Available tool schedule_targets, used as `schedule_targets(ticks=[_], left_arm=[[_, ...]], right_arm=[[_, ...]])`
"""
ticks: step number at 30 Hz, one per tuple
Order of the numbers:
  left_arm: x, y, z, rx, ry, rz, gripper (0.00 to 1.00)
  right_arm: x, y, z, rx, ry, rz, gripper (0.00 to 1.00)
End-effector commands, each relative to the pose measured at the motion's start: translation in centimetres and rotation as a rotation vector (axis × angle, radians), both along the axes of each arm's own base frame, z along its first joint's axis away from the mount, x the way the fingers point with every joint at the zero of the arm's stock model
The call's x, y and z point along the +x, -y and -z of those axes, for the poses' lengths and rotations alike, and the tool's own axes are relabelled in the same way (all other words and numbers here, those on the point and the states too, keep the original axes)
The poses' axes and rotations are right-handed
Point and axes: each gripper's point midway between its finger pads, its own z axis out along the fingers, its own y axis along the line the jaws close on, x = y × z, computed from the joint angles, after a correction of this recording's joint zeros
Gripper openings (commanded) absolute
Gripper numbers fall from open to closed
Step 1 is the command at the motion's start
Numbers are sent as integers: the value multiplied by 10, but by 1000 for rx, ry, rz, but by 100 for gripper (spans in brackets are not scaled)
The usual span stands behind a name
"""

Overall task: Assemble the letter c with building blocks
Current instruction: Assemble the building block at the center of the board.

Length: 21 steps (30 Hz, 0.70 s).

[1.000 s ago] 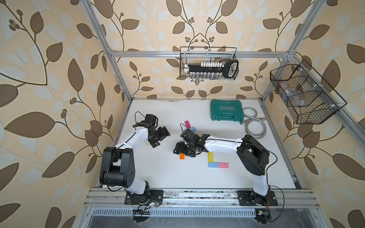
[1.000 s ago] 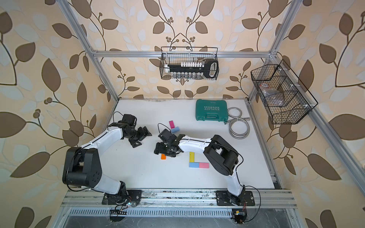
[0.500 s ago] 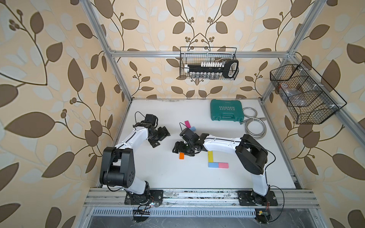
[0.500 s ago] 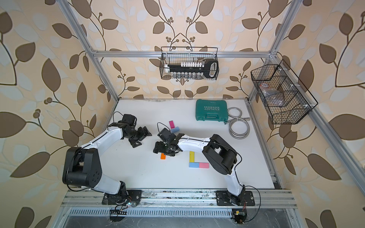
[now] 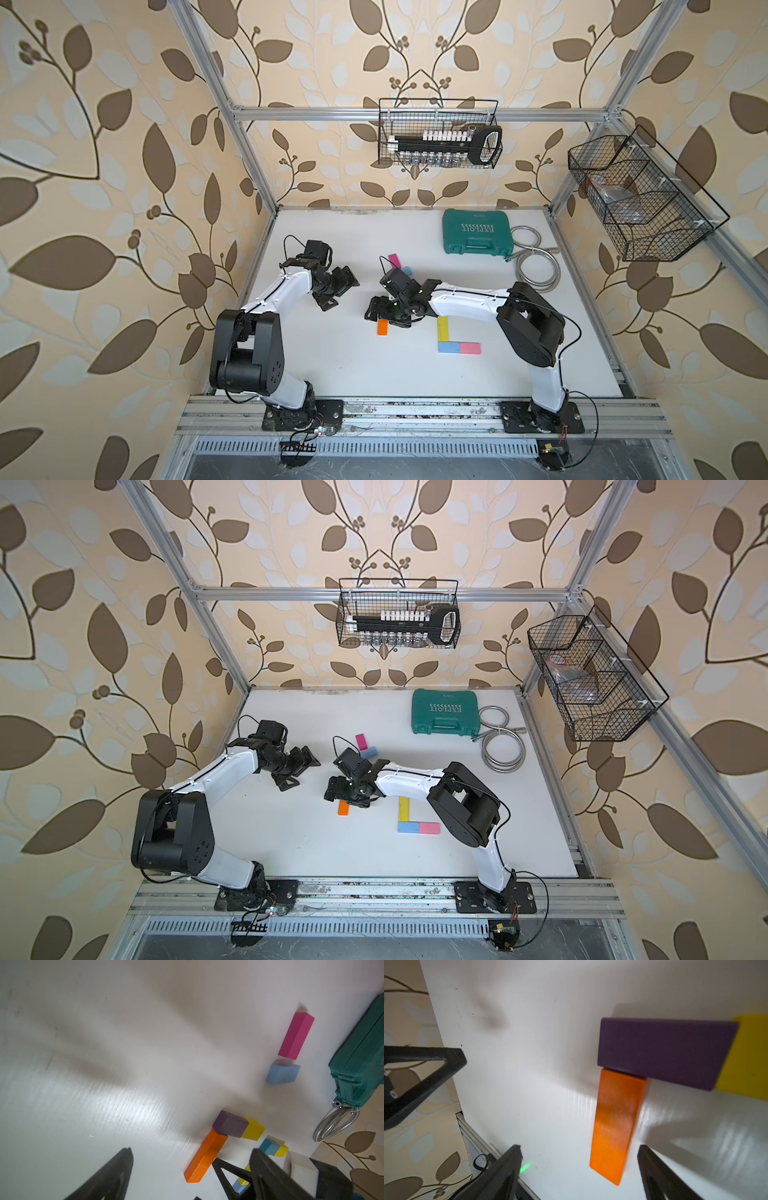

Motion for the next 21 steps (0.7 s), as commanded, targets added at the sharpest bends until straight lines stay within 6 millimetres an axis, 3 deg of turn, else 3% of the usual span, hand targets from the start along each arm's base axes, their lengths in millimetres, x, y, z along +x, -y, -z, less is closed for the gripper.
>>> schedule_targets(ticks=[1,6,9,13,17,21], left_arm=[[0,1,-20,-33,49,10,92],[-12,7,-30,-69,59,23,92],[-28,14,-31,-108,48,23,93],[-55,29,-29,-153,36,28,96],[-84,58,-18,-163,18,66,97],[-100,79,-5,-162,9,64,98]], right_arm=[[-8,4,-23,15,32,-27,86],[-24,14,-31,-6,60,-38,86],[-27,34,-44,-18,96,-9,86],[-31,78,-56,-67,136,42,86],[-29,128,-62,-78,149,124,86],[-25,166,-65,-74,153,197,87]])
